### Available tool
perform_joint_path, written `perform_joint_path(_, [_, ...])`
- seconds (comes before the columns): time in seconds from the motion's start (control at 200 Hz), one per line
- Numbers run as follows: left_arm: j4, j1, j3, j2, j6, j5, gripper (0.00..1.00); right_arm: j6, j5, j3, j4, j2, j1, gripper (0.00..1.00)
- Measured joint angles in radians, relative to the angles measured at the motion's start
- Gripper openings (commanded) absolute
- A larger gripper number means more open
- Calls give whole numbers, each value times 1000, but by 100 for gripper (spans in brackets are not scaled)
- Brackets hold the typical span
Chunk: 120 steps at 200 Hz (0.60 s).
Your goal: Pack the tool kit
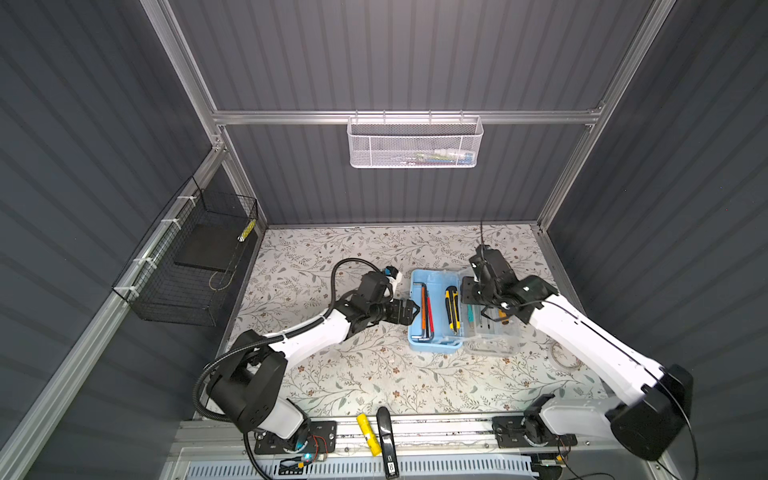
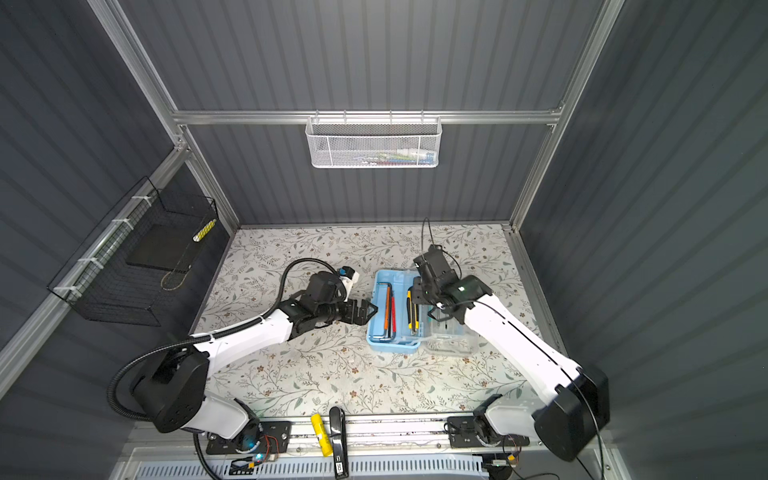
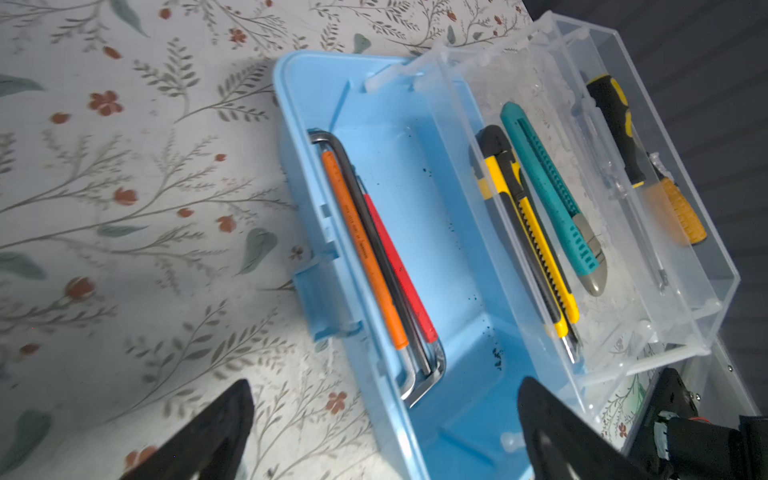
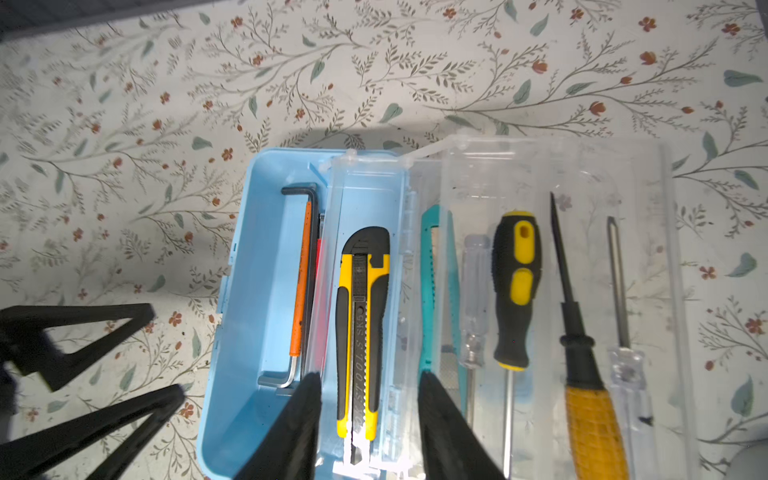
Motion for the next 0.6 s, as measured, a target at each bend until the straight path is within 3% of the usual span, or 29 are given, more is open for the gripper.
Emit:
perform_joint_path(0.255, [-115,-8,119,134,11,-99,99,-1,-108,-112,29,-196,-126,44])
perform_joint_path(0.6, [-201,-7,232,263,9,-203,100,-11,-137,-187,16,-378,-175,52])
